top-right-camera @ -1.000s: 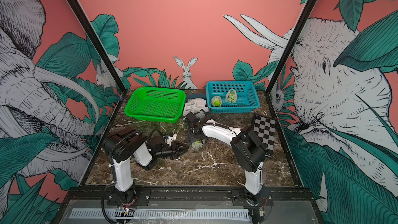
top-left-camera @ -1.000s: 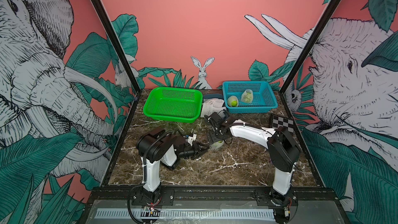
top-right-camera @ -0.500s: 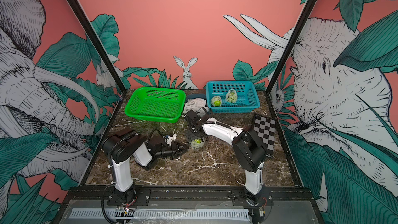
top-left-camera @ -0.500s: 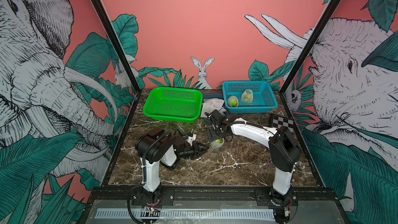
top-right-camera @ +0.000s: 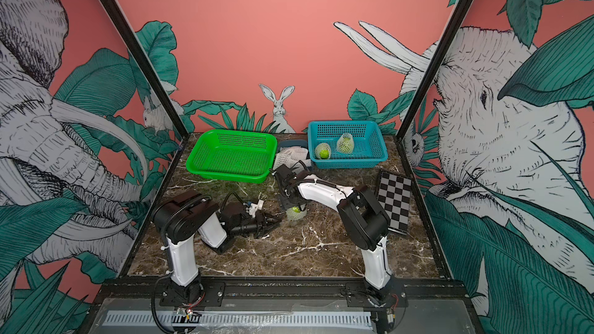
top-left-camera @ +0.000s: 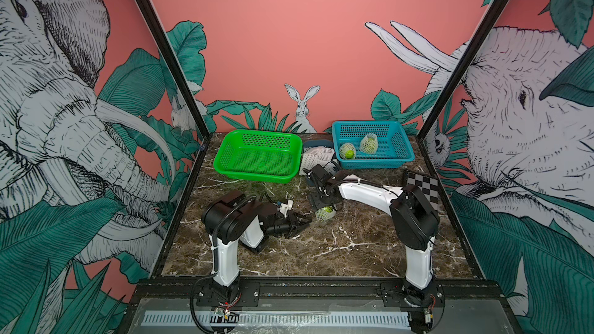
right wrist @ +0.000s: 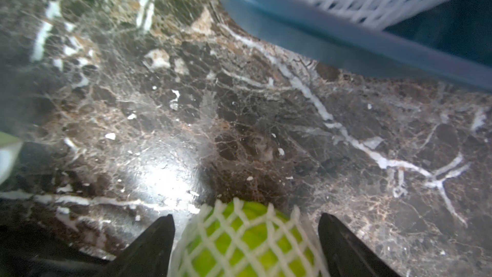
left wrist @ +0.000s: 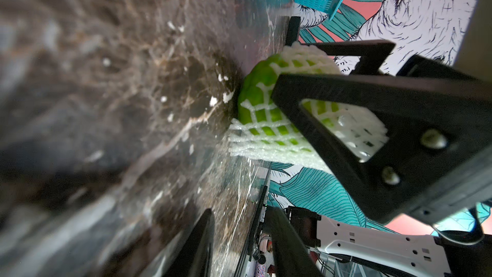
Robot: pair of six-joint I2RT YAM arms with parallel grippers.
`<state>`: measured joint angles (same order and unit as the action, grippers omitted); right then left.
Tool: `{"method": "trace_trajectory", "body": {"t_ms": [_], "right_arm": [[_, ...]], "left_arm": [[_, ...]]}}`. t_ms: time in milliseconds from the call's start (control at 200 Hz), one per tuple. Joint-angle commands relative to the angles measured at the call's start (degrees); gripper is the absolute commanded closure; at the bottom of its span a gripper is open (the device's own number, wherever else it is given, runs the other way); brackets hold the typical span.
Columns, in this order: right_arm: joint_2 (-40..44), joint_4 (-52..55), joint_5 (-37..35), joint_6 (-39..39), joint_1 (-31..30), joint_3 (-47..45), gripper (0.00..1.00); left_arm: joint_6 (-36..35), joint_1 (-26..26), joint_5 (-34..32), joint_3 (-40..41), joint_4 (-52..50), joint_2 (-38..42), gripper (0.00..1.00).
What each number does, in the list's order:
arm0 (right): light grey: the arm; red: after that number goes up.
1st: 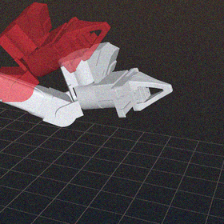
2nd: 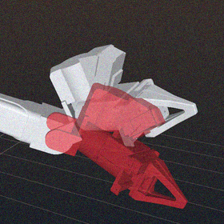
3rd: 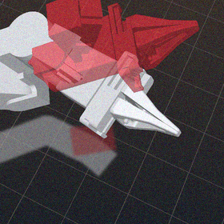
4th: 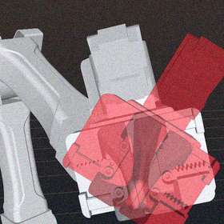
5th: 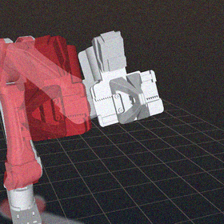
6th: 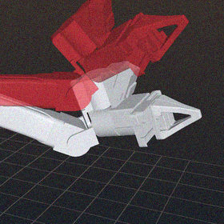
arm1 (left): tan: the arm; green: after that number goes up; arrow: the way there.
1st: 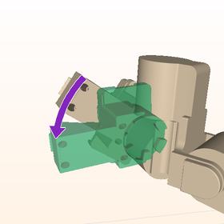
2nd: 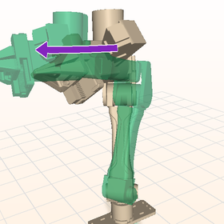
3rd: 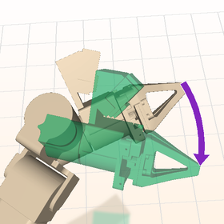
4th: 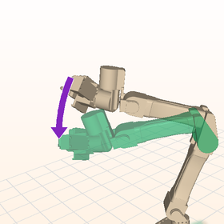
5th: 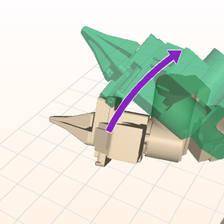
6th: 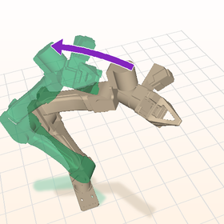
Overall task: Sleeve custard apples in foam nets
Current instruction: Put on the foam net on the custard apple.
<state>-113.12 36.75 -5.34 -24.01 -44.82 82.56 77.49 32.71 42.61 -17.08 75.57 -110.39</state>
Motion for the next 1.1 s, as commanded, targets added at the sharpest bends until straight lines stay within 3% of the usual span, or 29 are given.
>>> {"method": "trace_trajectory", "body": {"t_ms": [0, 310, 495, 755, 1090], "right_arm": [[-0.7, 1.0, -0.2, 0.5, 0.5, 1.3, 0.12], [3.6, 2.8, -3.5, 1.6, 0.6, 3.0, 0.01], [7.9, 3.3, -5.1, 0.7, 0.6, 2.3, 0.01], [12.3, 0.1, -1.2, -4.7, 0.3, -5.7, 0.01], [9.4, -2.7, 1.7, -6.5, -0.3, -9.0, 0.03]], "left_arm": [[0.2, 0.1, 0.4, 0.3, 1.1, 0.4, 0.62], [0.3, 0.1, 0.5, 0.3, 1.2, 0.3, 0.62], [0.2, 0.1, 0.3, 0.5, 1.2, 0.7, 0.62], [0.1, 0.1, 0.3, 0.8, 1.6, 0.6, 0.62], [0.9, 0.0, 0.4, 0.6, 3.1, -0.9, 0.62]]}}
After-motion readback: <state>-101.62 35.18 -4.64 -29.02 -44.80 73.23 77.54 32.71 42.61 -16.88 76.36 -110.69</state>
